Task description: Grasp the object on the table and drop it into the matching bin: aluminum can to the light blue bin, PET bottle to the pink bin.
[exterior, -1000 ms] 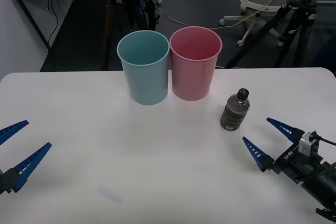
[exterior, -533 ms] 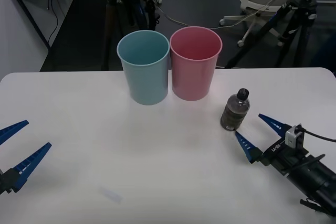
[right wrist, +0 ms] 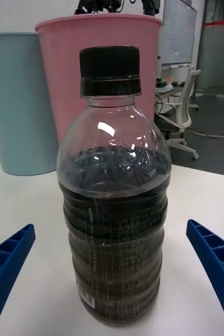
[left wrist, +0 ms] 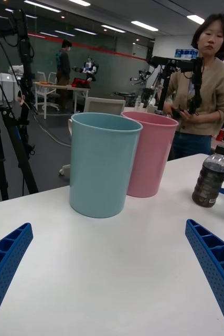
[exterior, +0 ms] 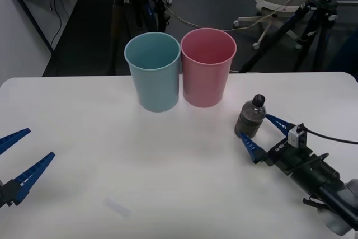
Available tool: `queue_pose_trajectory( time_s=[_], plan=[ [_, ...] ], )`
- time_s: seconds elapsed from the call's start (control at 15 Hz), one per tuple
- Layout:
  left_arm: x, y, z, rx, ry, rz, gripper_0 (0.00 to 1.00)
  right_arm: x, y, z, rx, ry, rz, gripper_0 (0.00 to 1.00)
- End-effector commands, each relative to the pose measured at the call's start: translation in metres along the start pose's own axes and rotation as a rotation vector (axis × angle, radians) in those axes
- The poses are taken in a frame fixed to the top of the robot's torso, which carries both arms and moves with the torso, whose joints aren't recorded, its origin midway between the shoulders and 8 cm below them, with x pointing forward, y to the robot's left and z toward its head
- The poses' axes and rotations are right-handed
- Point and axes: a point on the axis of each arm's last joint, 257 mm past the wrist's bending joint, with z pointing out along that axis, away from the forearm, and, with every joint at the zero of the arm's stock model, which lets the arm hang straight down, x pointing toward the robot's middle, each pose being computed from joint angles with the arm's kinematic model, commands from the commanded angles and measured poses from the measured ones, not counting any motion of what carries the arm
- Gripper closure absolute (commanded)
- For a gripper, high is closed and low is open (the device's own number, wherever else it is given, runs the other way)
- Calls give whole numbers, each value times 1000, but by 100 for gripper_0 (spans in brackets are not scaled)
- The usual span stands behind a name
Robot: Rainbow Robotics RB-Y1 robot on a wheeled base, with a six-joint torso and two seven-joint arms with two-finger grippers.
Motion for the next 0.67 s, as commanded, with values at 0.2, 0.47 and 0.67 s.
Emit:
queue_pose_trajectory(
  time_s=[0.2,0.47,0.67],
  plan=[
    [0,0,0,0,0,0,0,-2,-2,29,52,5,-1,0],
    [0,0,0,0,0,0,0,-5,3,46,68,5,1,0],
    [0,0,0,0,0,0,0,-4,8,52,60,13,-13,0]
  ],
)
